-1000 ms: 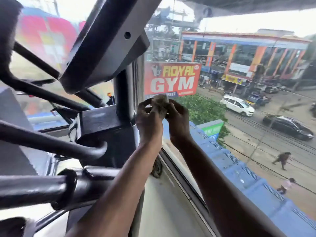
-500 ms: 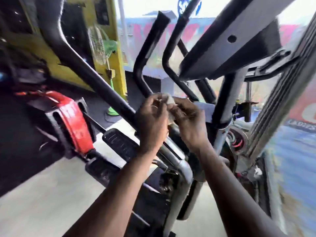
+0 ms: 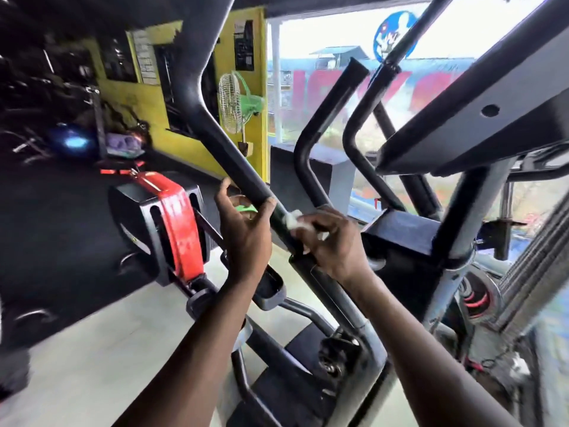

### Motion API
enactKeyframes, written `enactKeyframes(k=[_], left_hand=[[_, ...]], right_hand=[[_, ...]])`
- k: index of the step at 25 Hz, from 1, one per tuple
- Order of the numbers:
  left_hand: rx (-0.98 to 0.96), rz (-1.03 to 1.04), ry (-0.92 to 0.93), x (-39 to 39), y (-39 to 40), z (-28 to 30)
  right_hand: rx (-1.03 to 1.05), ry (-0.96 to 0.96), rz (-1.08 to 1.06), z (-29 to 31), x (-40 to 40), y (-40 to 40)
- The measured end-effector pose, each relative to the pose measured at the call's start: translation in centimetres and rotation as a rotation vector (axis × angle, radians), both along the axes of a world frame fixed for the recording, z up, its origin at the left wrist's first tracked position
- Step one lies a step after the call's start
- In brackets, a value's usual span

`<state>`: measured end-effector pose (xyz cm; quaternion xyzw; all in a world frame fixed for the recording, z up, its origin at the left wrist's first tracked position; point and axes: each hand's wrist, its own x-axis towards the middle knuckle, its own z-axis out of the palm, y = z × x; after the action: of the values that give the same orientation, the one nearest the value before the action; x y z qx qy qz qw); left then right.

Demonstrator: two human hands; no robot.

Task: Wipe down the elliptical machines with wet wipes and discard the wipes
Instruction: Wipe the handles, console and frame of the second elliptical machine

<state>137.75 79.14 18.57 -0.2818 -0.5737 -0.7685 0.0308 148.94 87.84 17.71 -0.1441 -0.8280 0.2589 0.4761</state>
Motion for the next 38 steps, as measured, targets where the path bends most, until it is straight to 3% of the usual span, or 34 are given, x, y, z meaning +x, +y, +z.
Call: enactKeyframes(k=[2,6,9,12,15,18,20,22,25,29,33,38], left_hand=[[0.024,-0.034,-0.063,-0.2,0.5,-0.1],[0.084,-0.031,-0.210,-2.4,1.2,0.7],[0.089,-0.026,-0.195,-3.2,1.3,2.0],[0.095,-0.048,-0.197,-3.6,1.4,2.0],[0.054,-0.109,-0.211,-4.5,1.2,2.3],[-0.017,-0.086,-0.164,-5.1,0.8,3.3],[-0.034,-0.101,-0.178,-4.9,0.3,3.5],[-0.012,-0.180,-0.229,-5.1,0.0,3.9],[0.027,-0.165,-0.262,-6.7,-0.1,6.3],[0.052,-0.070,-0.189,-7.9,0.7,8.7],[0.029,-0.157,-0.184,-9.6,0.1,9.7],[0.066,-0.021,-0.018,-10.5,-0.4,12.8]], right_hand=[[-0.040,-0.008,-0.053,2.2,-2.1,-0.8],[0.219,0.012,-0.088,0.2,-1.9,-2.5],[0.127,-0.092,-0.230,1.3,-2.1,-1.9],[0.147,-0.065,-0.086,3.4,-5.1,-3.6],[0.287,-0.214,-0.128,1.0,-4.1,-3.9],[0.130,-0.371,-0.254,2.7,-4.6,-2.8],[0.080,-0.307,-0.128,4.3,-6.7,-3.3],[0.208,-0.251,-0.084,3.5,-7.3,-4.6],[0.407,-0.380,-0.233,0.1,-5.3,-5.7],[0.265,-0.364,-0.156,4.7,-8.8,-4.8],[0.511,-0.407,-0.082,3.5,-7.5,-5.0],[0.234,-0.357,-0.071,6.3,-9.5,-3.9]])
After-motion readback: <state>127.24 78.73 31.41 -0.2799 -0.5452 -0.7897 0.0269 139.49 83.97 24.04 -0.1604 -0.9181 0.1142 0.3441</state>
